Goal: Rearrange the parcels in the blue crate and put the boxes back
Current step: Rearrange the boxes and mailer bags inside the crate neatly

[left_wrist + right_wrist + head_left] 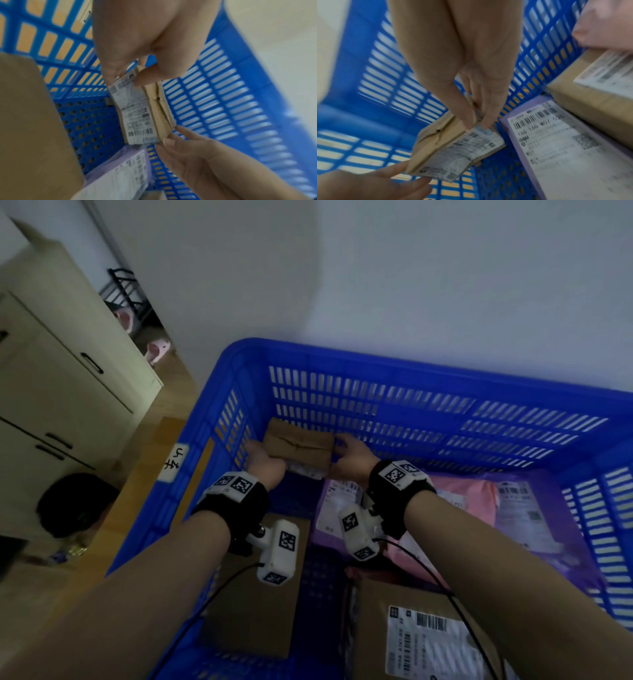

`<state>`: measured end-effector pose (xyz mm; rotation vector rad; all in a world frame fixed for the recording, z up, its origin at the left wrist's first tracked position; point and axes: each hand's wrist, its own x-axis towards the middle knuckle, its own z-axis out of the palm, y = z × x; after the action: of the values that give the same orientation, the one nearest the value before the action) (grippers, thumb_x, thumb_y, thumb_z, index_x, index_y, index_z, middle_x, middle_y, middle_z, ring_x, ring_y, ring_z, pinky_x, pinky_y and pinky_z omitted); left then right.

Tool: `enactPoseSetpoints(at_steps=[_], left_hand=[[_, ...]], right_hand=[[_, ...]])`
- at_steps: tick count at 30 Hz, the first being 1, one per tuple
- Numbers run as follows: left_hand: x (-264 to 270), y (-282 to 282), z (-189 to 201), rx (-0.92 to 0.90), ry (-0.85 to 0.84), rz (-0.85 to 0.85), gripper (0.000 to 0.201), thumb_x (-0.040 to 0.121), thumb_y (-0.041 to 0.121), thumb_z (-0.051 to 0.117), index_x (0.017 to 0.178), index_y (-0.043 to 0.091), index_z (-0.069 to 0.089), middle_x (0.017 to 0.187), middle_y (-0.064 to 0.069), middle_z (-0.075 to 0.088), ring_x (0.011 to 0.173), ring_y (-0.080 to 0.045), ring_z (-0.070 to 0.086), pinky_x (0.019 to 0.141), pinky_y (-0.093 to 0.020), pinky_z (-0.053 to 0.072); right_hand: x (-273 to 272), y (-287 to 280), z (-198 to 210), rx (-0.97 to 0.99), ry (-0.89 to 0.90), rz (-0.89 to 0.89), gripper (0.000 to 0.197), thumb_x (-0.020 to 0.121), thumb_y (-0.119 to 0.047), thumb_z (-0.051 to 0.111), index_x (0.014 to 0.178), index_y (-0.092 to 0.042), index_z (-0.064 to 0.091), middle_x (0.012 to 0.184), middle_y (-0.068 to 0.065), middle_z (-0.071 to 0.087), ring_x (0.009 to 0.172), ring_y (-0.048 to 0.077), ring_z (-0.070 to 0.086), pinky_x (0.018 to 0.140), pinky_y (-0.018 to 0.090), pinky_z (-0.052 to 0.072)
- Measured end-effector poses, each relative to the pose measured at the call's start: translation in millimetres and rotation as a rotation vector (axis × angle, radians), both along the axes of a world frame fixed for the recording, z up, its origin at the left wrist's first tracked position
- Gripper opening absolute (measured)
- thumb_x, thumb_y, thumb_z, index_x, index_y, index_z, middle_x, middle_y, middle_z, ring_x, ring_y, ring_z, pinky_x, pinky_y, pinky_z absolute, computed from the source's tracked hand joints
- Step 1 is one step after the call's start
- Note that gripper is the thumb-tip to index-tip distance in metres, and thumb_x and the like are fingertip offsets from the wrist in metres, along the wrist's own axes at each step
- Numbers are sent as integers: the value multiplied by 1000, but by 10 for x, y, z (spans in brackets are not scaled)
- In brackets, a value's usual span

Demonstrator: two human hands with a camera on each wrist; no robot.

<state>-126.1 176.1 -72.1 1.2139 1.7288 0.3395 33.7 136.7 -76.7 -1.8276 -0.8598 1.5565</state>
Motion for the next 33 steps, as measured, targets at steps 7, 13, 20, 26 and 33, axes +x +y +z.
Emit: enactPoseSetpoints(at_steps=[7,13,20,26,33], left_hand=[[-113,-193,299,199,-22,-86,51,87,5,51,137,3,41,130,-22,52,115,-36,53,93,-39,47],[-76,-376,496,360,-135,-111,38,83,25,70,109,8,49,102,-4,53,101,-25,54,92,-42,47],[31,-490,739,318,-325,-166,77,78,23,76,141,13,31,117,-5,56,107,-21,55,94,-33,45],[-9,-497,801,-104,-529,-188,85,77,13,75,147,25,28,135,-8,54,108,-28,60,96,-41,46],[-51,-568,642,-208,-572,-160,43,84,15,69,124,4,58,122,-14,64,107,-25,61,100,-40,47]], right_hand=[[111,-352,302,145,-11,-45,75,73,12,71,140,-1,38,142,13,45,129,27,46,103,41,45],[236,-602,523,300,-44,-112,63,70,16,70,129,1,52,130,11,57,122,26,54,104,44,44],[429,-833,727,446,-112,-165,72,69,10,74,135,-8,50,131,7,58,119,22,55,95,40,51],[527,-940,820,463,-146,-69,80,64,12,77,135,-14,50,128,8,57,117,20,53,87,35,54],[377,-883,729,314,-241,-194,91,69,-4,81,145,-5,31,145,11,42,131,27,44,102,41,45]])
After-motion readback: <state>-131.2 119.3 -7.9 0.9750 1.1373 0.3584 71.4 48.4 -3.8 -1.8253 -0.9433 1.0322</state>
